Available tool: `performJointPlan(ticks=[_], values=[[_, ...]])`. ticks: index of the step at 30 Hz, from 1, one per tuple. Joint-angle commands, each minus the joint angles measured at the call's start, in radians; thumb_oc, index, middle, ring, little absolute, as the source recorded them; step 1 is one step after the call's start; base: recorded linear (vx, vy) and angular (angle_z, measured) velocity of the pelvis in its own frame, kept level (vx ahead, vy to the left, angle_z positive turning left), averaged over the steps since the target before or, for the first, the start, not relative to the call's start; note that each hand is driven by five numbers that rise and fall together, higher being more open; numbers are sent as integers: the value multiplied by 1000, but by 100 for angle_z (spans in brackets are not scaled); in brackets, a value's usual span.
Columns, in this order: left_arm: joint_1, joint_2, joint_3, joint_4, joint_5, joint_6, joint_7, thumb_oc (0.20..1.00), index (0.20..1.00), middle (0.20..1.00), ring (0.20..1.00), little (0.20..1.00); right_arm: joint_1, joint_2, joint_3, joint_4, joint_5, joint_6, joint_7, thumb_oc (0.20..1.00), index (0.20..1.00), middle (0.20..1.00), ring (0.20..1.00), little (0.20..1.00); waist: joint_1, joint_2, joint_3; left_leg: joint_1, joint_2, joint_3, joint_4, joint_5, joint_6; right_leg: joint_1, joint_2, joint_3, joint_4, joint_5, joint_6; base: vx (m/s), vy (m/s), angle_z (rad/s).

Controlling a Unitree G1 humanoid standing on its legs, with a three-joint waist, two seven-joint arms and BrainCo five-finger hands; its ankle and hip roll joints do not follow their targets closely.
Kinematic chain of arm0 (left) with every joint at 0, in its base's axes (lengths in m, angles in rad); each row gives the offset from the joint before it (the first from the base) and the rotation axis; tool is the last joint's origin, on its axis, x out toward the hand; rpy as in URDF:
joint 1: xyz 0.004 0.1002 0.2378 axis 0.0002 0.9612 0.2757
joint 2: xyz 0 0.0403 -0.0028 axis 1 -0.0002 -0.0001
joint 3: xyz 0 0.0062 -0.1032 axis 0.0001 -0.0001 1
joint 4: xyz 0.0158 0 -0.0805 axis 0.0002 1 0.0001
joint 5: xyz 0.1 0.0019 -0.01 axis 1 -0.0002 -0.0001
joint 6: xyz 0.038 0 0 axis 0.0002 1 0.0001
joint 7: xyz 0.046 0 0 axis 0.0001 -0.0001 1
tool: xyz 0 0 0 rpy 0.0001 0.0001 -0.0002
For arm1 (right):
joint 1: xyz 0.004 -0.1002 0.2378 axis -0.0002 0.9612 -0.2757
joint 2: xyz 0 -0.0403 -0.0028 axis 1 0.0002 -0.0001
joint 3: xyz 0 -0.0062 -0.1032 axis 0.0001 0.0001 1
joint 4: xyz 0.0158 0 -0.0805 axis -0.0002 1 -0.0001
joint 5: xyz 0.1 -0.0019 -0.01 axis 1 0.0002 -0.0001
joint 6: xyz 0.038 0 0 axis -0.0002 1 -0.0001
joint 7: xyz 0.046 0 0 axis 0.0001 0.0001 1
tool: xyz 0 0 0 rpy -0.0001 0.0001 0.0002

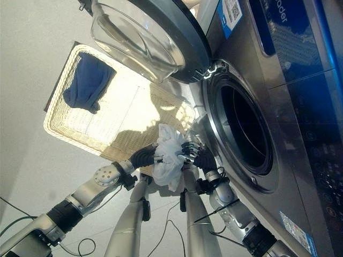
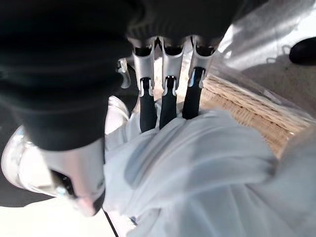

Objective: Put the clothes into the washing machine.

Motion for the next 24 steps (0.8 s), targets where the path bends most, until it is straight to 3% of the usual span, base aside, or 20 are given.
performJointPlan(ticks=[1, 5, 9, 17, 24], values=[[39, -98, -5, -230, 59, -138, 164, 200, 200, 200, 200, 200, 19, 51, 9, -92, -85, -135, -46, 1000, 1000, 1000, 1000, 1000, -19, 51, -6, -30, -35, 11, -68, 105, 56, 45, 25, -8, 15, -3, 62, 0, 0, 0], [106, -137, 88, -216, 176, -169, 404, 200, 200, 200, 200, 200, 66, 77, -66, -122, -89, -199, -79, 1000, 1000, 1000, 1000, 1000, -12, 53, -6, -22, -39, 4, -73, 103, 63, 52, 25, -11, 13, -8, 64, 0, 0, 0], [168, -166, 158, -221, 296, -188, 523, 200, 200, 200, 200, 200, 114, 89, -109, -149, -96, -203, -51, 1000, 1000, 1000, 1000, 1000, -3, 53, -6, -18, -39, -3, -71, 97, 67, 56, 19, -18, 14, -13, 66, 0, 0, 0], [172, -169, 188, -218, 370, -162, 554, 200, 200, 200, 200, 200, 121, 89, -117, -143, -72, -162, -8, 1000, 1000, 1000, 1000, 1000, 1, 52, -6, -6, -36, -4, -76, 96, 66, 65, 16, -20, 16, -16, 69, 0, 0, 0], [141, -168, 159, -211, 350, -169, 475, 200, 200, 200, 200, 200, 93, 87, -78, -127, -29, -107, 105, 1000, 1000, 1000, 1000, 1000, 1, 52, -6, -10, -35, -8, -70, 98, 65, 61, 17, -17, 26, -19, 68, 0, 0, 0]])
